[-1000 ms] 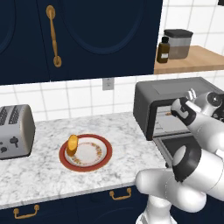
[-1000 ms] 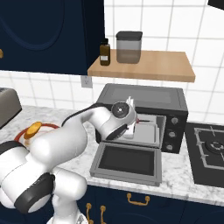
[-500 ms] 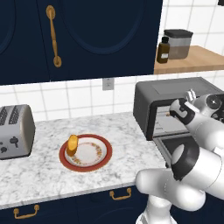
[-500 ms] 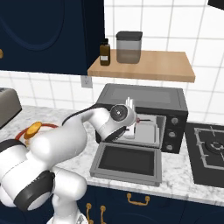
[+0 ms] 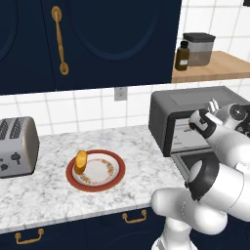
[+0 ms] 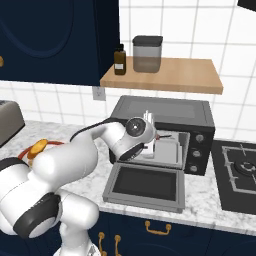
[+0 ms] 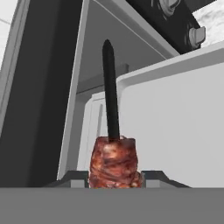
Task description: Pick up the kebab skewer and baguette bread, and place them inside the toaster oven. Close the toaster oven door and start by setting the timer.
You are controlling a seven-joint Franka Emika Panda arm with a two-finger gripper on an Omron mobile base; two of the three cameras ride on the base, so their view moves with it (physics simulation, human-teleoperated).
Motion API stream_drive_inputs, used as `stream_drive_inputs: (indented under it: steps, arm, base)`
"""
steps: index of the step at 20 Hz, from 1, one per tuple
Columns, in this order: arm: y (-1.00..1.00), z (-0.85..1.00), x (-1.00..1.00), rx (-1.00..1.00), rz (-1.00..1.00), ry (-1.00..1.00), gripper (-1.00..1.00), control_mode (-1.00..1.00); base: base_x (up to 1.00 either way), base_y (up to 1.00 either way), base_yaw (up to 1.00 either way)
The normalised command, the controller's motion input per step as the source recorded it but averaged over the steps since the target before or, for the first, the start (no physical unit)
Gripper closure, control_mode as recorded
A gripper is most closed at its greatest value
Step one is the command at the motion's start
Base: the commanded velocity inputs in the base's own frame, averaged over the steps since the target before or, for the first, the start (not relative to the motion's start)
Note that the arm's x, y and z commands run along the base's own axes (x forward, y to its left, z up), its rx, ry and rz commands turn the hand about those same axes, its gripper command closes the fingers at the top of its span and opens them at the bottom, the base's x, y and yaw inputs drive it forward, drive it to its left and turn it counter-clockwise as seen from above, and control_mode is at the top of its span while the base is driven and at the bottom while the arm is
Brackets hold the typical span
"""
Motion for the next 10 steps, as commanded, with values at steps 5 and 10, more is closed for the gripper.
stream_drive_inputs:
  steps: [5,10]
  arm:
    - [0.00,0.00,0.00,0.00,0.00,0.00,-1.00,-1.00]
    - [0.00,0.00,-0.02,0.00,0.00,0.01,-1.00,-1.00]
  base:
    - [0.00,0.00,0.00]
    - [0.00,0.00,0.00]
